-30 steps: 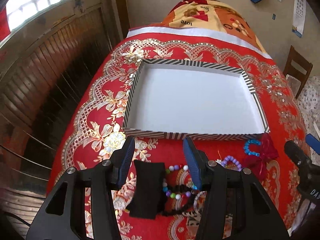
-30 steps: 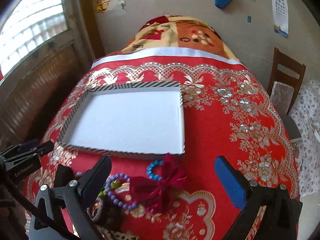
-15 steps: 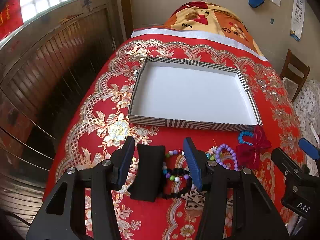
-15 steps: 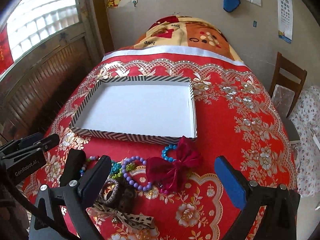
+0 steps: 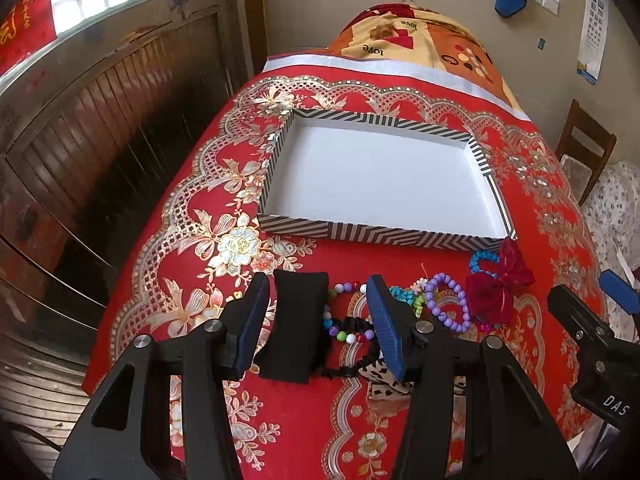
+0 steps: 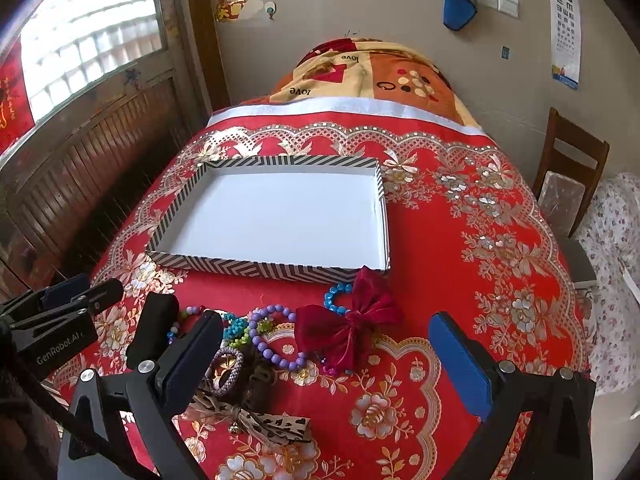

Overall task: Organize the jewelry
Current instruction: 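Position both open tools above the bows in the jewelry pile, then grasp the black velvet bow with the left tool while the right tool grasps the red satin bow, then carry both bows over the white box with both tools, then lower the bows into the box and open both tools, then withdraw both tools from the box back toward the jewelry pile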

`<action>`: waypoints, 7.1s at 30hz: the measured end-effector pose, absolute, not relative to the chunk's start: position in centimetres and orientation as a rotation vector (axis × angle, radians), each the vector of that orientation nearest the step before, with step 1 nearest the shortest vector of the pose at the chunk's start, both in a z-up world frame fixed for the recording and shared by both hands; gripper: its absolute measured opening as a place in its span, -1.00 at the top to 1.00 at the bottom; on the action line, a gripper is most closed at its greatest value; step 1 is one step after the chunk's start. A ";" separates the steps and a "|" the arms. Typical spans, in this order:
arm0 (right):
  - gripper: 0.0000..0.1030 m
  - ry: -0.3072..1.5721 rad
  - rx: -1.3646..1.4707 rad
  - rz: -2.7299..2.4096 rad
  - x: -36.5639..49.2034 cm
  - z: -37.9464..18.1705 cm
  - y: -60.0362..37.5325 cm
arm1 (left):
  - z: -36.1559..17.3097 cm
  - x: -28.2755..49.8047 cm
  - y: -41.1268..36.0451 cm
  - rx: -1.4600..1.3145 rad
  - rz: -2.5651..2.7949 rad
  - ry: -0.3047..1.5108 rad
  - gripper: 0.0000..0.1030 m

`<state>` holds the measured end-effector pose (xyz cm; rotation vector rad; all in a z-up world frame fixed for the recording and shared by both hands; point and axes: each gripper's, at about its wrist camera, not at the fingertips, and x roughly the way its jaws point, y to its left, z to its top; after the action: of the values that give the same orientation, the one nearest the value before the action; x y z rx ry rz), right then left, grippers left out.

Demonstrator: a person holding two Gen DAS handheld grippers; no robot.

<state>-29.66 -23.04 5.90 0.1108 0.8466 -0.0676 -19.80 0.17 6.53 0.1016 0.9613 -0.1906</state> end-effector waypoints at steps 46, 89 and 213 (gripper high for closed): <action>-0.98 0.877 0.108 -0.041 -29.7 5.1 -23.2 | 6.2 -20.1 -0.1 0.109 -0.184 0.968 0.03; -0.98 0.909 0.096 -0.025 -28.6 3.7 -24.7 | 5.0 -18.0 1.2 0.060 -0.180 1.019 0.03; 0.05 0.952 0.257 0.126 -10.6 0.9 -30.7 | 2.5 -0.9 -3.9 0.075 -0.233 1.064 0.09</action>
<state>-10.60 -30.69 0.93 0.2566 0.9519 0.1258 -0.94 -3.94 2.54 0.0746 1.0644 -0.2329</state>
